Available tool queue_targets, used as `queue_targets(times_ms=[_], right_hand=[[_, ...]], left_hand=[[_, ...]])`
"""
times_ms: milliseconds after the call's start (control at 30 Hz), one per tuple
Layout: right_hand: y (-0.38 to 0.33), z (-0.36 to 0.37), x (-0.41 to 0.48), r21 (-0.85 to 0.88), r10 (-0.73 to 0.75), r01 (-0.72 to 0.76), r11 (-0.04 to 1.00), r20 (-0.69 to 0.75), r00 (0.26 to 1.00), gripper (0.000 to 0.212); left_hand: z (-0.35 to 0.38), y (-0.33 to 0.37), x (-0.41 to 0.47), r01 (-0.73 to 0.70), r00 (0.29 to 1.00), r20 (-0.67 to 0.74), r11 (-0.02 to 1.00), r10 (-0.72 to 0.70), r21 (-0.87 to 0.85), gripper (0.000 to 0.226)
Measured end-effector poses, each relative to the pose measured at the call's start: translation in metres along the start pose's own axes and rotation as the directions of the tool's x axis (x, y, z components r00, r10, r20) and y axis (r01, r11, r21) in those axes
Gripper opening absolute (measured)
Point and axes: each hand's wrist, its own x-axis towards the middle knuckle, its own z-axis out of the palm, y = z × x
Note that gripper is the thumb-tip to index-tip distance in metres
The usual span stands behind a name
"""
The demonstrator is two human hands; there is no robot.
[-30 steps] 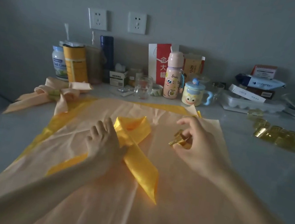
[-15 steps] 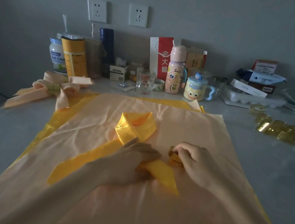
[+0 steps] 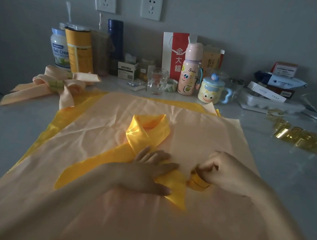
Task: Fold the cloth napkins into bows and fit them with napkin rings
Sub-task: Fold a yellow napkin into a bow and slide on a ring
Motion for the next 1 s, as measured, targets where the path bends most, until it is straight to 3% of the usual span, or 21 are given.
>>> queue_targets(times_ms=[67,133,200,267,367,433,467,533,600,667,733,800,867,1000], right_hand=[[-0.001,-0.005,-0.002,0.039,0.028,-0.031,0.999,0.082,0.996,0.036],[0.001,-0.009,-0.007,0.124,0.064,-0.082,0.989,0.147,0.987,0.016],[-0.001,-0.007,-0.013,0.153,0.072,-0.089,0.984,0.116,0.991,0.007],[-0.002,-0.002,-0.004,0.058,0.107,-0.108,0.992,0.017,0.994,0.006],[0.001,0.013,0.015,-0.128,0.289,-0.267,0.955,0.206,0.935,0.028],[0.000,0.016,0.021,-0.261,0.376,-0.321,0.911,0.201,0.904,0.031],[-0.002,0.015,0.025,-0.340,0.370,-0.311,0.887,0.124,0.921,0.027],[-0.005,0.017,0.016,-0.367,0.160,-0.209,0.907,-0.160,0.974,0.016],[-0.001,0.021,0.001,-0.168,0.053,-0.098,0.981,-0.254,0.966,0.016],[-0.001,0.020,0.003,0.084,0.127,-0.108,0.991,-0.265,0.956,0.020],[0.002,0.015,0.007,0.195,0.194,-0.147,0.970,-0.250,0.949,0.023],[0.004,0.011,0.005,0.260,0.136,-0.079,0.962,-0.207,0.969,0.029],[-0.002,0.010,0.001,0.286,0.043,0.000,0.958,-0.143,0.989,0.031],[-0.008,0.026,0.005,0.176,-0.079,0.104,0.979,-0.143,0.987,0.007]], left_hand=[[-0.006,-0.007,0.002,0.010,0.999,0.040,0.995,-0.006,-0.097,0.069],[-0.009,-0.012,0.003,0.006,0.999,0.051,0.980,0.004,-0.198,0.062],[-0.008,-0.012,0.003,-0.016,1.000,-0.005,0.973,0.015,-0.230,0.051],[-0.007,-0.005,0.001,-0.027,0.998,-0.066,0.982,0.015,-0.187,0.049],[-0.007,0.004,0.000,-0.015,0.990,-0.140,0.992,-0.003,-0.128,0.050],[-0.005,0.005,0.001,0.002,0.979,-0.202,0.994,-0.023,-0.107,0.046],[-0.002,0.005,0.003,0.011,0.968,-0.248,0.994,-0.038,-0.110,0.042],[0.004,0.006,0.004,0.010,0.936,-0.347,0.990,-0.059,-0.139,0.035],[0.008,0.008,0.006,0.008,0.916,-0.392,0.984,-0.079,-0.177,0.033],[0.010,0.008,0.008,0.010,0.904,-0.416,0.977,-0.100,-0.214,0.033],[0.010,0.007,0.009,0.009,0.893,-0.435,0.972,-0.114,-0.235,0.033],[0.012,0.007,0.011,0.005,0.879,-0.464,0.975,-0.110,-0.222,0.032],[0.014,0.009,0.012,0.003,0.860,-0.500,0.981,-0.102,-0.194,0.030],[0.015,0.009,0.012,-0.005,0.854,-0.511,0.979,-0.103,-0.206,0.037]])
